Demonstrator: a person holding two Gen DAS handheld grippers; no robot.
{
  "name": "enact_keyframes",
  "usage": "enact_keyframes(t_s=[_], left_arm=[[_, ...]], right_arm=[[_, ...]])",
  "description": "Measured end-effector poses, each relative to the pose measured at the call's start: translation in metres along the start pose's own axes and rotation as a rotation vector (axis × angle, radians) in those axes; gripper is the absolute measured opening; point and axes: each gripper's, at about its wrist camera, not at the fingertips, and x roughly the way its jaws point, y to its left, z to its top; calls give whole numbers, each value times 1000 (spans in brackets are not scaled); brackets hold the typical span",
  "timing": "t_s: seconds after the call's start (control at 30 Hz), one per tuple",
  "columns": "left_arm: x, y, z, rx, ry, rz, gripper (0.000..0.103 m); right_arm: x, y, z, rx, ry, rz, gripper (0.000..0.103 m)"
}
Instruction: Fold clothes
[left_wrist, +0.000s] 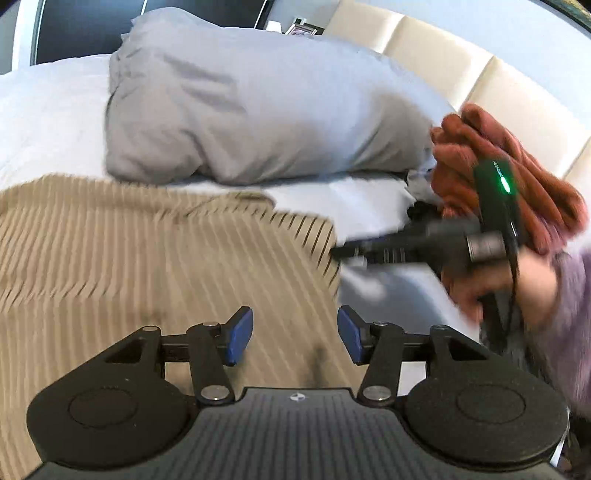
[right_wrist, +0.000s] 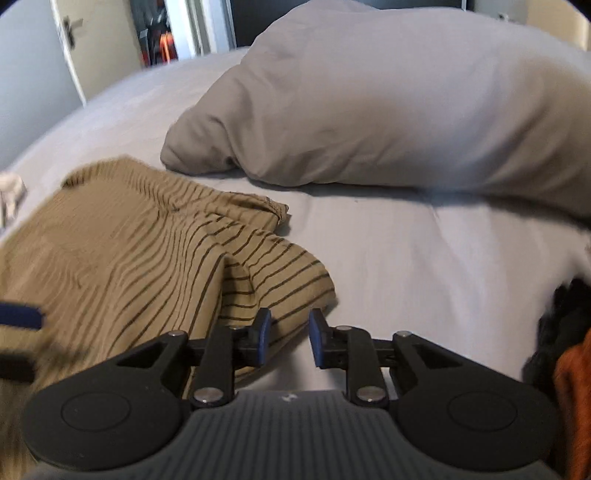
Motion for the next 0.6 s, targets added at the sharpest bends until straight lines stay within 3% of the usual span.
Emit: enact_keyframes(t_s=[0.03, 0.13, 0.23, 0.37, 0.43, 0.47, 0.5, 0.6], left_arm=[[12, -6, 13, 0, 12, 7, 50], [50, -23, 42, 30, 54, 74, 51], [93, -40, 65, 100, 112, 229, 51], [140, -52, 73, 154, 259, 326, 47], [154, -56, 69, 213, 283, 372, 46], [162, -55, 68, 229, 294, 397, 33], [166, -53, 67, 221, 303, 407, 29], [161, -45, 69, 183, 273, 372, 5]], right_arm=[[-1, -3, -1, 15, -10, -1, 33], [-2, -14, -3, 59, -38, -4, 35], [-4, -24, -5, 80, -56, -54, 35], [1, -39, -15, 106, -50, -49, 35], [3, -45, -22, 113, -52, -32, 35], [4, -48, -24, 117, -54, -21, 35], [4, -50, -26, 121, -56, -11, 35], [3, -52, -29, 117, -65, 18, 35]])
